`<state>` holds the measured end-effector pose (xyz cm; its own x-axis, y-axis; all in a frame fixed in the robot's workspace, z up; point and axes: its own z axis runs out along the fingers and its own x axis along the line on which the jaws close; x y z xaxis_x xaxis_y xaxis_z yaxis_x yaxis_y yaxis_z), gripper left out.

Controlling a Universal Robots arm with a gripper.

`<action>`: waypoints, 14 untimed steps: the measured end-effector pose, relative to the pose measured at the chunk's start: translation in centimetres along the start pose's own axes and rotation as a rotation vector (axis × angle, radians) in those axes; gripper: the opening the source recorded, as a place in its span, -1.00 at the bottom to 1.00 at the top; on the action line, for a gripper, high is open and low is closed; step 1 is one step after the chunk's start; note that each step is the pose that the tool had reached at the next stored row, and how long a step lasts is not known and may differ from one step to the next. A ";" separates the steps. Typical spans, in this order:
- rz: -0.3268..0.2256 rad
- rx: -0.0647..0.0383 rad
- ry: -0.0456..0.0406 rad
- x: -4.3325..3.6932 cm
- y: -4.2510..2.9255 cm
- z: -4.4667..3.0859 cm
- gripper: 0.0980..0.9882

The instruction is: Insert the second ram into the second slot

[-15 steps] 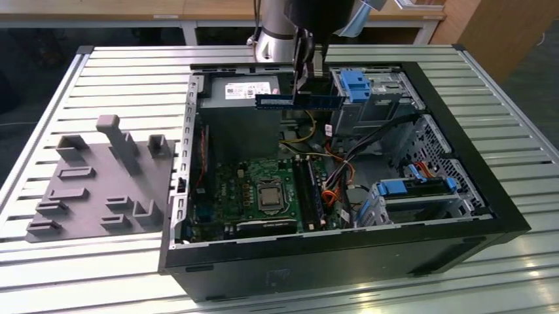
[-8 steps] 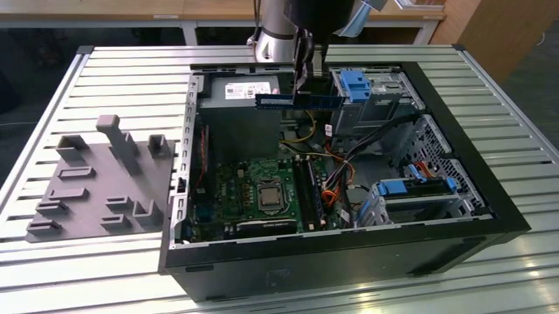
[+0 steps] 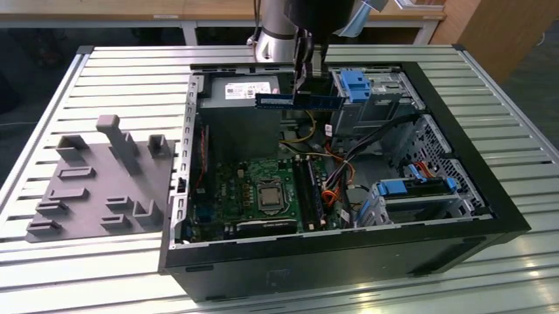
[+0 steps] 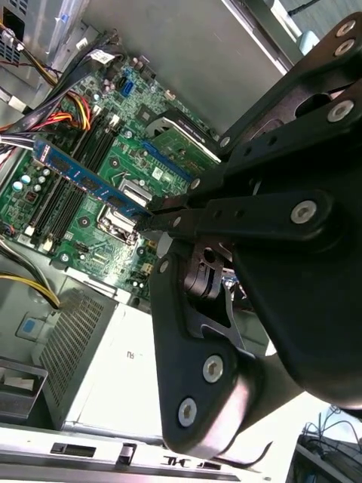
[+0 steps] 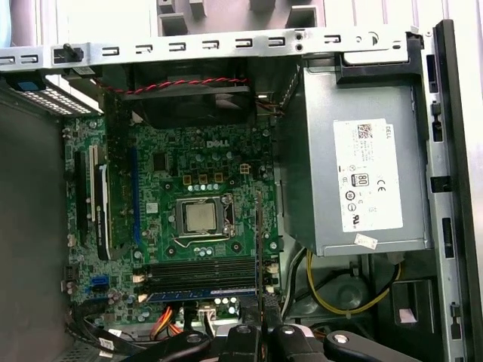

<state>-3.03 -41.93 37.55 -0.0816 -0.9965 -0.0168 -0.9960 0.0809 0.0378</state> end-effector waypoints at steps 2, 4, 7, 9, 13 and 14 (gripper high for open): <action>0.005 0.000 -0.0003 0.00 0.00 0.00 -0.92; 0.010 0.000 -0.0004 0.00 0.00 0.00 -0.92; 0.018 0.000 -0.0007 0.00 0.00 0.01 -0.92; 0.023 0.000 -0.0009 0.00 0.00 0.01 -0.92; 0.035 0.001 -0.0013 0.01 0.00 0.01 -0.92; 0.037 0.001 -0.0014 0.01 0.00 0.01 -0.92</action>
<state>-3.04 -41.94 37.53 -0.1188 -0.9928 -0.0168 -0.9923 0.1181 0.0377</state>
